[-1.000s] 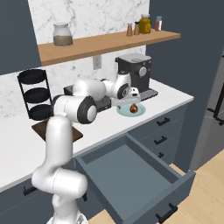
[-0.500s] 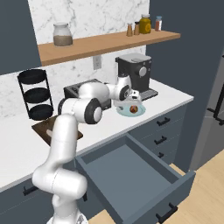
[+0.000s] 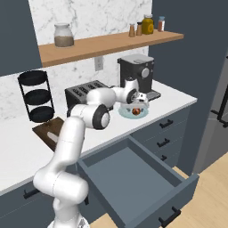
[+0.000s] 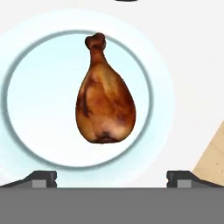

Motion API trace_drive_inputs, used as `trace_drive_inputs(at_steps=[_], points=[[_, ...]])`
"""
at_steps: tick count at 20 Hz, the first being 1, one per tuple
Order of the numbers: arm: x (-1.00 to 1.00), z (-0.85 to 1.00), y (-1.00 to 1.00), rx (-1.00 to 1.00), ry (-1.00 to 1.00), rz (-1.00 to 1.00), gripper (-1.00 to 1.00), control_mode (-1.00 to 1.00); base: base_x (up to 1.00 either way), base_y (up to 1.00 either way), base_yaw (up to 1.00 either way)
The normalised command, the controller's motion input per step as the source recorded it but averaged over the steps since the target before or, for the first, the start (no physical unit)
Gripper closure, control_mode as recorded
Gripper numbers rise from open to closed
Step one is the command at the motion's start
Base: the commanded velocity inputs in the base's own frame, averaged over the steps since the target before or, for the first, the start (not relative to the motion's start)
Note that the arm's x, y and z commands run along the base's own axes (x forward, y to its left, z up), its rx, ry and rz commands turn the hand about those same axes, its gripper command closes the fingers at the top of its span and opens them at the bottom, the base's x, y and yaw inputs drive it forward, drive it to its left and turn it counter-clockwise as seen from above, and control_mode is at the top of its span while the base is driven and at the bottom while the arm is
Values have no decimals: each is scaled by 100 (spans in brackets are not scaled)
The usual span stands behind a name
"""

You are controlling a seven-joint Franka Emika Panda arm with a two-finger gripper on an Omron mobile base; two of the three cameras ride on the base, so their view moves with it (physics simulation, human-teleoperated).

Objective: Pick up the knife from the drawer and place it on the cutting board. Then place the meat from the plate to the cutting board.

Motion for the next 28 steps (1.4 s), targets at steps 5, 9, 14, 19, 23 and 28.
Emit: trace_drive_inputs(at_steps=[5,9,14,19,23,28], points=[[25,-21,-2,1,-2,0,-100,-100,0,0,0],[32,-32,0,0,0,0,-100,-100,0,0,0],[27,-22,0,0,-2,0,-100,-100,0,0,0],[15,-5,0,0,-5,0,100,-100,0,0,0],[-70,10,0,7,-7,0,100,-100,0,0,0],[-100,15,0,15,1,0,100,-100,0,0,0]])
